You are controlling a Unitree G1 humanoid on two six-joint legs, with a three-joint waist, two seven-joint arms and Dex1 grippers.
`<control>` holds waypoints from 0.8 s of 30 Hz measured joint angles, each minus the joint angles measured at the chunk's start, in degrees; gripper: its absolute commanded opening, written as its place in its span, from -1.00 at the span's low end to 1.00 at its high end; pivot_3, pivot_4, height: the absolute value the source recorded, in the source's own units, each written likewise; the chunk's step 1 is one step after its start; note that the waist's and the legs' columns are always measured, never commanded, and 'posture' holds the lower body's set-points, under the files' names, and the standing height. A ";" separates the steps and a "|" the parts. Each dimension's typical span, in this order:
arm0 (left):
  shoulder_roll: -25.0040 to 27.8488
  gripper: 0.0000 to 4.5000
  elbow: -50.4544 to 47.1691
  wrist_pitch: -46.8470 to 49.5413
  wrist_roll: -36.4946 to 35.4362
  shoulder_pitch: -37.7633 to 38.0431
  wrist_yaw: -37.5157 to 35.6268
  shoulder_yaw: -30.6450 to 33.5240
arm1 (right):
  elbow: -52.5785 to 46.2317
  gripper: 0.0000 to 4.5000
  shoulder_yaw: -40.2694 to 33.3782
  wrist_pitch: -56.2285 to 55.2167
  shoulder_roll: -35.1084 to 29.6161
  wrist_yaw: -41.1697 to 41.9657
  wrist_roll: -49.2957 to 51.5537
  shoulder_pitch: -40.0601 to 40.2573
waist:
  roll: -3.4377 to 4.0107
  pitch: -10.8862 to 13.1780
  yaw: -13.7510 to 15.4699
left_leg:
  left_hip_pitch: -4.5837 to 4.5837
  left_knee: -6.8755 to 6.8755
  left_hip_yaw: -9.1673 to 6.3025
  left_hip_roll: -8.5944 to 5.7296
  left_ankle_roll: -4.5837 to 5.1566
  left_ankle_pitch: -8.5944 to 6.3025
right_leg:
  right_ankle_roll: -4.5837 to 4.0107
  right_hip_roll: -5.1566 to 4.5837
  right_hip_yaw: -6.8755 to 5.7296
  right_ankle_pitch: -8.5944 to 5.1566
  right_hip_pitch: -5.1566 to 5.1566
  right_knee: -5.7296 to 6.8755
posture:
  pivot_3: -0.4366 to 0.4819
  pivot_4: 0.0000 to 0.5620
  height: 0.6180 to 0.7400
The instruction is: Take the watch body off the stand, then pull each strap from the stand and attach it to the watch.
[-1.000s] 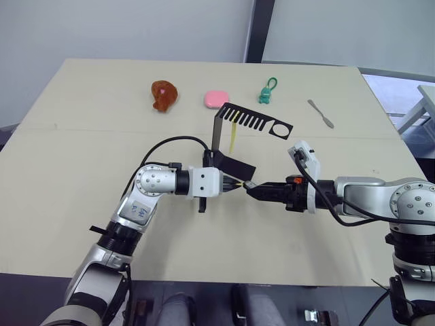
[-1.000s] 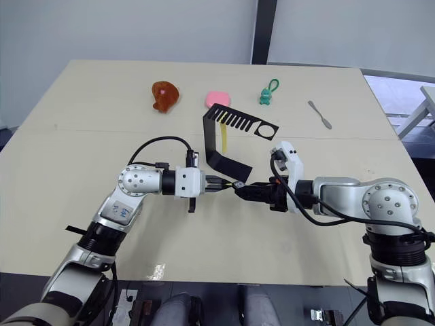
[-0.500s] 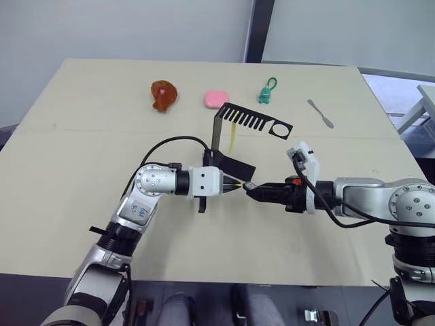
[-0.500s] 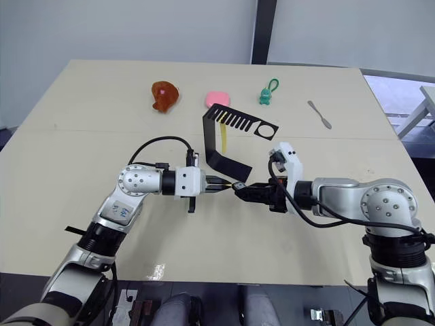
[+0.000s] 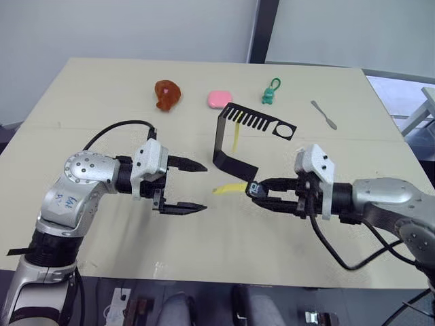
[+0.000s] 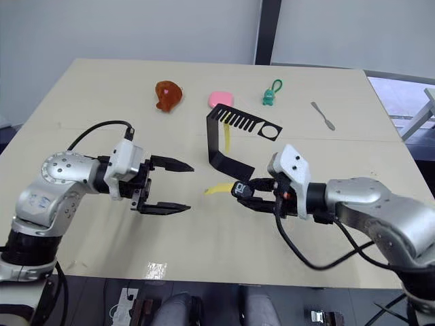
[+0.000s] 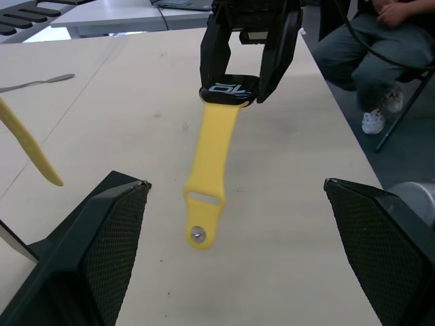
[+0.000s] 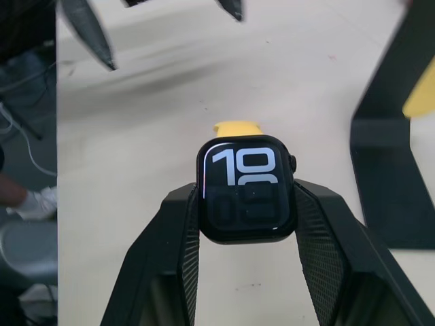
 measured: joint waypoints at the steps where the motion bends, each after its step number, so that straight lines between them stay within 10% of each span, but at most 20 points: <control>1: 0.03 0.98 0.00 -0.07 0.01 -0.04 -0.14 -0.04 | 0.07 -0.34 0.14 -2.59 0.00 1.41 -2.10 0.68 | 0.00 0.00 -0.05 | 0.02 0.01 0.02 0.00 0.00 0.00 | 0.00 0.01 0.02 0.00 0.00 0.02 | -0.05 -0.47 1.00; 24: 5.32 0.98 1.47 -9.13 5.57 7.12 -2.64 -0.80 | 16.55 -0.34 15.71 -19.14 13.67 12.66 -25.23 -3.51 | 0.00 0.00 -0.22 | 0.14 0.06 0.14 0.03 -0.05 0.02 | -0.07 0.05 0.08 -0.04 -0.05 0.20 | -0.05 -0.47 1.00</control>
